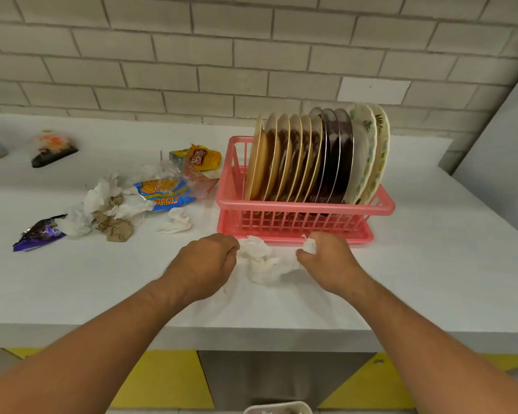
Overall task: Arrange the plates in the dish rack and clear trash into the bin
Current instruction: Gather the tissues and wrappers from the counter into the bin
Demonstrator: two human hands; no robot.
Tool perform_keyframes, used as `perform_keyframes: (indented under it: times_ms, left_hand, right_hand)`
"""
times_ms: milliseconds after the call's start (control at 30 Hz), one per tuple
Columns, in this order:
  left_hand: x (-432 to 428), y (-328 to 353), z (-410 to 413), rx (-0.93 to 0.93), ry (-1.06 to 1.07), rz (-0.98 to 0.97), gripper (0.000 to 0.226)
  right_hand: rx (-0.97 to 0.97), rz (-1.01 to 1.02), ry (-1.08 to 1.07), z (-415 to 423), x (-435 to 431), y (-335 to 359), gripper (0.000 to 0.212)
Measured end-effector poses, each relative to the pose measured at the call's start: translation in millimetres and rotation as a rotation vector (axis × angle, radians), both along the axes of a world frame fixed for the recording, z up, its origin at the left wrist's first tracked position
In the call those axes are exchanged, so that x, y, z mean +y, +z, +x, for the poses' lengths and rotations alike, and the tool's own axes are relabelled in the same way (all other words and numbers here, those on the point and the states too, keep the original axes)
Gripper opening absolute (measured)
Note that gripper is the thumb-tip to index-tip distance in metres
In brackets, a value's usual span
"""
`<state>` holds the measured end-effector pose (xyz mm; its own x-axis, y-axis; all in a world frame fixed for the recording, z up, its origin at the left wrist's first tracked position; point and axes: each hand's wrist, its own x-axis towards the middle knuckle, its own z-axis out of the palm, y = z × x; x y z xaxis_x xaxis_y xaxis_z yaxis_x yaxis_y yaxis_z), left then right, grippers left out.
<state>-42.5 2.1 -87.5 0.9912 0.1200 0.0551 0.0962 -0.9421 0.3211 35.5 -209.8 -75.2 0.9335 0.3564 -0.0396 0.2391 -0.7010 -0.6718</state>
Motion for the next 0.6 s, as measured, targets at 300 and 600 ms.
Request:
perform_keyframes:
  times_ms: [300, 600]
  left_hand:
    - [8.2, 1.1, 18.0, 0.008, -0.14, -0.022, 0.03]
    - [-16.7, -17.6, 31.7, 0.054, -0.329, 0.227, 0.039]
  right_hand:
    - [0.005, 0.094, -0.061, 0.9, 0.5, 5.0, 0.033]
    - [0.065, -0.352, -0.013, -12.5, -1.5, -32.9, 0.039]
